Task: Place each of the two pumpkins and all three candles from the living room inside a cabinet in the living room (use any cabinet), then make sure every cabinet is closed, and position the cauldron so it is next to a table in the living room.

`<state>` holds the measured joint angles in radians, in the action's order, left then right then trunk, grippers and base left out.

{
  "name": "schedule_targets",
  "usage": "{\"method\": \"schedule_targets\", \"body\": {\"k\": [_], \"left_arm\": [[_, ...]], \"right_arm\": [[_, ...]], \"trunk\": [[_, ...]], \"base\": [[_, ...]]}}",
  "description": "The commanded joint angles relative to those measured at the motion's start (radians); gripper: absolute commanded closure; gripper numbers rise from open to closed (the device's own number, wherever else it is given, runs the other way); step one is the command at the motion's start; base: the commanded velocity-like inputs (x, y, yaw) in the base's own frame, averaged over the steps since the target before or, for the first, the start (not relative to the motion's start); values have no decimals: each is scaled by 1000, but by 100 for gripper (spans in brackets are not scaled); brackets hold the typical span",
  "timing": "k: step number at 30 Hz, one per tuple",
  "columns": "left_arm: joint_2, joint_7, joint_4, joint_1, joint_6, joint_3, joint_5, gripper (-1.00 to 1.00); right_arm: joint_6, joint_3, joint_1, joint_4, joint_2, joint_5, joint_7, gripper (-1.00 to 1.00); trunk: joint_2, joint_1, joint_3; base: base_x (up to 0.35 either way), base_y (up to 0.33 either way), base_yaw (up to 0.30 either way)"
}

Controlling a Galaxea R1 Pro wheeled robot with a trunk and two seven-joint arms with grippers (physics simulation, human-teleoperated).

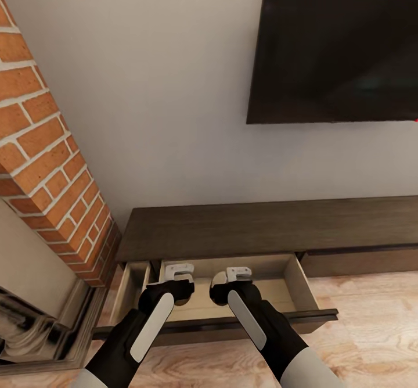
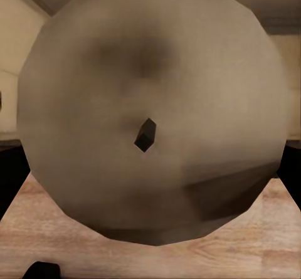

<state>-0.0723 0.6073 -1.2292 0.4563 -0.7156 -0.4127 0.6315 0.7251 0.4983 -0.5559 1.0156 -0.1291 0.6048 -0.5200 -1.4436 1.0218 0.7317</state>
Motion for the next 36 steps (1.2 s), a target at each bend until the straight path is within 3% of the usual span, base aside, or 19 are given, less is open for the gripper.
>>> {"method": "schedule_targets", "body": {"k": [1,17,25,30,36], "left_arm": [[0,11,-1,1,1,-1,10,100],[1,12,20,2,36,-2,8,100],[2,12,20,2,40,-3,5,100],[1,12,20,2,41,-3,7,100],[0,12,20,2,41,-3,8,100]], "right_arm": [[1,3,-1,1,0,10,-10,100],[2,4,-17,-9,-1,0,-9,100],[-19,76,-18,0,0,0,-10,100],[-89,82,-18,-7,0,-1,-9,100],[-118,83,-18,-7,1,-1,-11,100]], "trunk": [[-8,4,4],[-120,65,54],[-176,96,79],[-211,115,95],[-253,138,114]], "base": [[0,0,0],[0,0,0],[0,0,0],[0,0,0],[0,0,0]]}}
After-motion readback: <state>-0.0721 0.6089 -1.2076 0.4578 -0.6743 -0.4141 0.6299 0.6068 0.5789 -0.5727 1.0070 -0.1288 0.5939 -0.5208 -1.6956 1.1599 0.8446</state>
